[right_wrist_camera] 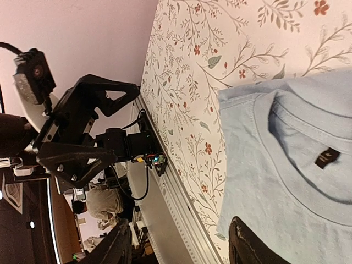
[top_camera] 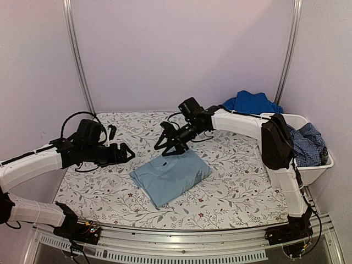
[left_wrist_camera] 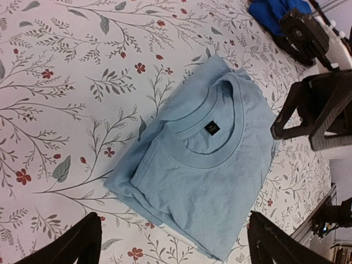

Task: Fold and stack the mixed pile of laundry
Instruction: Turn over the square-folded T-shirt at the center of the board, then rotate the square-folded T-shirt at the center of the board, then adjust the square-folded T-shirt at the center of the board.

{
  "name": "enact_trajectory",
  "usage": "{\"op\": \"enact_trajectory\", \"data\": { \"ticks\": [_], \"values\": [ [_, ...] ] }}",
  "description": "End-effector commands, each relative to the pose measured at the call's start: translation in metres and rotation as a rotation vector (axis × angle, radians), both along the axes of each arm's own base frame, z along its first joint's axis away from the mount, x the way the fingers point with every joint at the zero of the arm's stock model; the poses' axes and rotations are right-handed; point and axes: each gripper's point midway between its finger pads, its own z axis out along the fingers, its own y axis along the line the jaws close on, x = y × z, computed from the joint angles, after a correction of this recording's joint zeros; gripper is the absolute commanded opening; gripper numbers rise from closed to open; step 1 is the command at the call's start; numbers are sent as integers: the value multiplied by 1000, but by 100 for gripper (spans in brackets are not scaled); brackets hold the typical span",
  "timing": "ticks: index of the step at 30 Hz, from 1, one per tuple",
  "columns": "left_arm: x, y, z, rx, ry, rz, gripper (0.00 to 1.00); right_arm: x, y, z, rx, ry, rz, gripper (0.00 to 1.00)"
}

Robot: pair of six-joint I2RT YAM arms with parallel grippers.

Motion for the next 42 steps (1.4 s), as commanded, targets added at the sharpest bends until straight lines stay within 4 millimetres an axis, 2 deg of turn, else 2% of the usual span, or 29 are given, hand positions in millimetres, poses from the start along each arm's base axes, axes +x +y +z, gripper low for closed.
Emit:
{"op": "enact_trajectory", "data": {
  "ticks": [1, 3, 5, 8, 10, 16, 20, 23, 24, 26, 28, 30, 31, 33, 36, 38, 40, 42],
  "values": [
    [-12, -29, -13, -115, 83, -103, 88, 49, -64, 30, -11, -135, -130, 53],
    [-16, -38, -22, -121, 118, -132, 83, 52, -75, 10, -89, -177, -111, 51],
    [-21, -47, -34, -115, 162, -169, 72, 48, -78, -10, -122, -180, -72, 46],
    [-30, -59, -63, -76, 257, -215, 54, 42, -83, -44, -167, -159, -41, 40],
    [-35, -64, -83, -44, 313, -225, 47, 35, -90, -68, -211, -144, -30, 38],
    [-16, -58, -119, 55, 371, -165, 29, 0, -119, -116, -320, -83, 17, 32],
    [10, -54, -133, 110, 385, -143, 23, -40, -123, -122, -328, -46, 68, 31],
    [35, -53, -140, 133, 379, -149, 22, -80, -107, -105, -272, -27, 150, 31],
    [43, -53, -140, 131, 375, -160, 22, -90, -100, -93, -231, -26, 174, 31],
    [55, -51, -132, 137, 346, -179, 23, -100, -90, -69, -155, -28, 198, 32],
    [62, -45, -119, 122, 315, -183, 29, -90, -92, -43, -109, -67, 178, 36],
    [65, -35, -104, 103, 284, -168, 37, -66, -103, -21, -76, -107, 120, 39],
    [66, -31, -97, 93, 266, -161, 42, -51, -112, -7, -64, -139, 75, 39],
    [66, -31, -82, 53, 230, -177, 50, -18, -139, 4, -86, -190, -31, 39],
    [60, -49, -62, -18, 197, -244, 53, 29, -193, -6, -235, -264, -206, 36],
    [55, -59, -58, -32, 190, -273, 53, 44, -219, -21, -322, -258, -254, 33],
    [49, -67, -62, -32, 208, -294, 53, 52, -229, -36, -373, -246, -264, 32],
    [44, -72, -67, -29, 229, -301, 52, 55, -227, -46, -379, -226, -254, 31]
  ]
}}
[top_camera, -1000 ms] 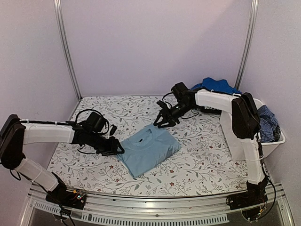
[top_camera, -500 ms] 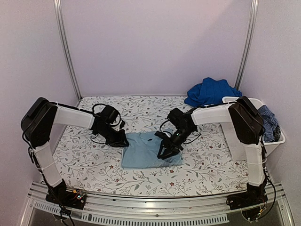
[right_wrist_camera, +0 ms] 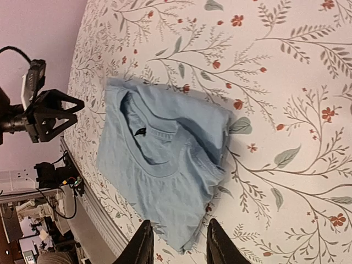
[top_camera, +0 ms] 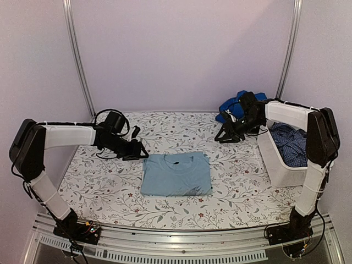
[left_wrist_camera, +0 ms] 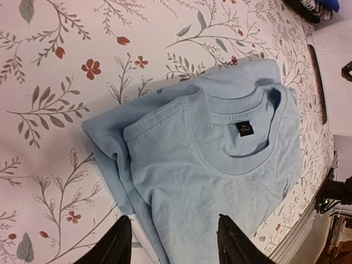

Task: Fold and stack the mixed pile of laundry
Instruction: Adjust the square-folded T-shirt at the center of the board.

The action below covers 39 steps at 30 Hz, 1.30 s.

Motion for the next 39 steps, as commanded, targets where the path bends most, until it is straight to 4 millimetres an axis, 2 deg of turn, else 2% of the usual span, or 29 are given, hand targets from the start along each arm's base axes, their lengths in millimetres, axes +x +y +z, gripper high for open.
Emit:
{"op": "enact_trajectory", "data": {
  "ticks": [1, 6, 12, 18, 25, 28, 30, 34, 37, 39],
  "values": [
    [-17, -20, -7, -21, 39, -64, 53, -7, 1, -43, -107, 79, 26, 31],
    [-26, -31, -15, -20, 71, -82, 54, -15, 12, -67, -52, 200, 45, 32],
    [-31, -37, -24, -1, 87, -91, 54, -23, 20, -84, 2, 289, 52, 33],
    [-30, -33, -28, 23, 89, -74, 55, -18, 28, -90, 46, 316, 51, 27],
    [-27, -30, -24, 33, 85, -57, 56, -9, 27, -110, 3, 347, 27, 31],
    [-30, -26, -29, 49, 94, -49, 57, -4, 30, -105, 14, 330, 24, 28],
    [-32, -23, -33, 60, 101, -38, 58, 2, 32, -97, 22, 306, 25, 21],
    [-27, -14, -30, 19, 105, 13, 58, 15, 41, -69, 49, 211, 58, 1],
    [-20, -7, -26, -2, 95, 48, 57, 18, 49, -56, 55, 143, 101, 0],
    [-15, -2, -25, -2, 91, 69, 56, 18, 52, -56, 43, 113, 127, 0]
  ]
}}
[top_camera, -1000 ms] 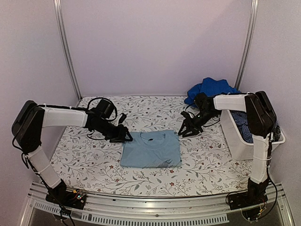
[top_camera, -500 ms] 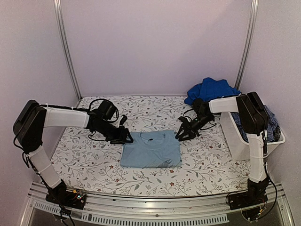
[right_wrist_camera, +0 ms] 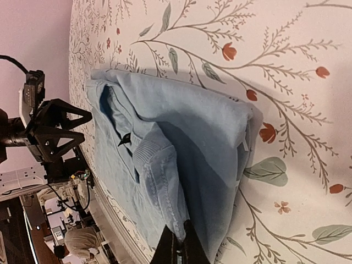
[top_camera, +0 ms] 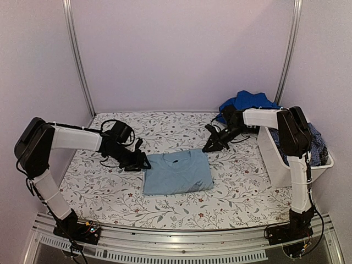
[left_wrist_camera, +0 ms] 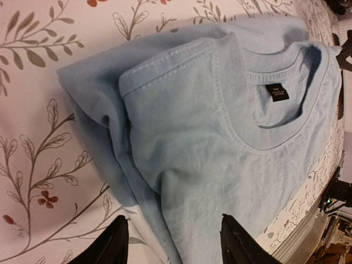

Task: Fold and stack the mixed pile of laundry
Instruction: Adjust the square-folded T-shirt at the center of the board.

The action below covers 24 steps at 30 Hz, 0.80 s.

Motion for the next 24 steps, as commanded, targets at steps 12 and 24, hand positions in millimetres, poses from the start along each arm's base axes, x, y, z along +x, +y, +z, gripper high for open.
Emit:
{"op": "enact_trajectory", "data": {
  "ticks": [12, 24],
  "values": [
    [66, 1, 32, -71, -133, 123, 46, -1, 6, -20, -55, -95, 96, 3],
    [91, 4, 7, 38, -102, 133, 47, 2, 5, -17, -65, -106, 90, 4]
  ]
}}
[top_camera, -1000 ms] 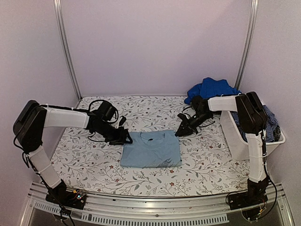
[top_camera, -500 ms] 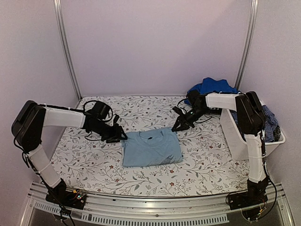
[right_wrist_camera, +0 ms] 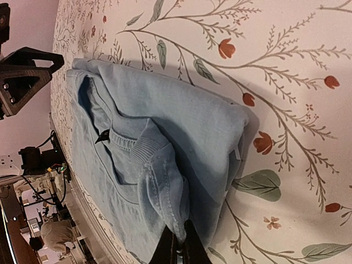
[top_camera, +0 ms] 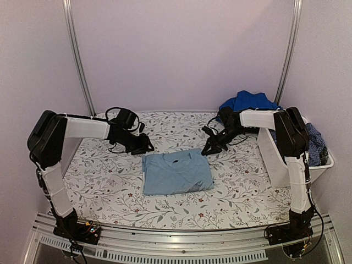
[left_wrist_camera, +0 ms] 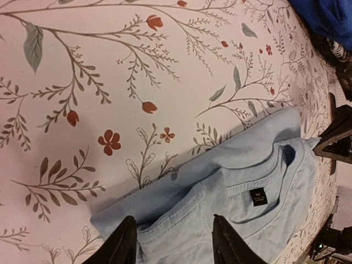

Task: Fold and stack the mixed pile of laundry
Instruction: Adjust the square-folded T-shirt at the center of the board.

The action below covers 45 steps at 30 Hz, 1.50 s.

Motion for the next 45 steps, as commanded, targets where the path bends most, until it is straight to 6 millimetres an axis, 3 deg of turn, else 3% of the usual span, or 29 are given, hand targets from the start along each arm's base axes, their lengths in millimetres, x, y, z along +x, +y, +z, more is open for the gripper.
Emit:
{"op": "enact_trajectory", "data": {
  "ticks": [1, 12, 17, 20, 22, 26, 32, 38, 45],
  "values": [
    [-1, 9, -14, 45, 37, 2, 47, 2, 1, -4, -8, -9, 8, 4],
    [-8, -3, -25, 9, 65, -65, 36, 4, 2, -1, -3, -17, 7, 4],
    [-9, -2, -33, 29, 93, -56, 45, 4, 1, 0, -4, -19, 6, 4],
    [-8, -3, -34, 27, 93, -62, 45, 4, 1, 1, -4, -19, 4, 3],
    [-7, -6, -31, 22, 84, -71, 40, 3, 2, 1, -4, -19, 5, 3],
    [-7, -8, -14, 7, 40, -86, 22, 3, 3, 6, 2, -26, 6, 3],
    [-17, 1, 13, 9, -10, -84, 0, -1, 10, 25, 29, -76, 31, 3],
    [-32, 18, 8, 37, 5, -50, 0, 5, 10, 42, 33, -159, 26, 2],
    [-24, 35, -21, 65, 51, 22, 0, 26, 17, 17, 18, -166, 5, 2]
  ]
}}
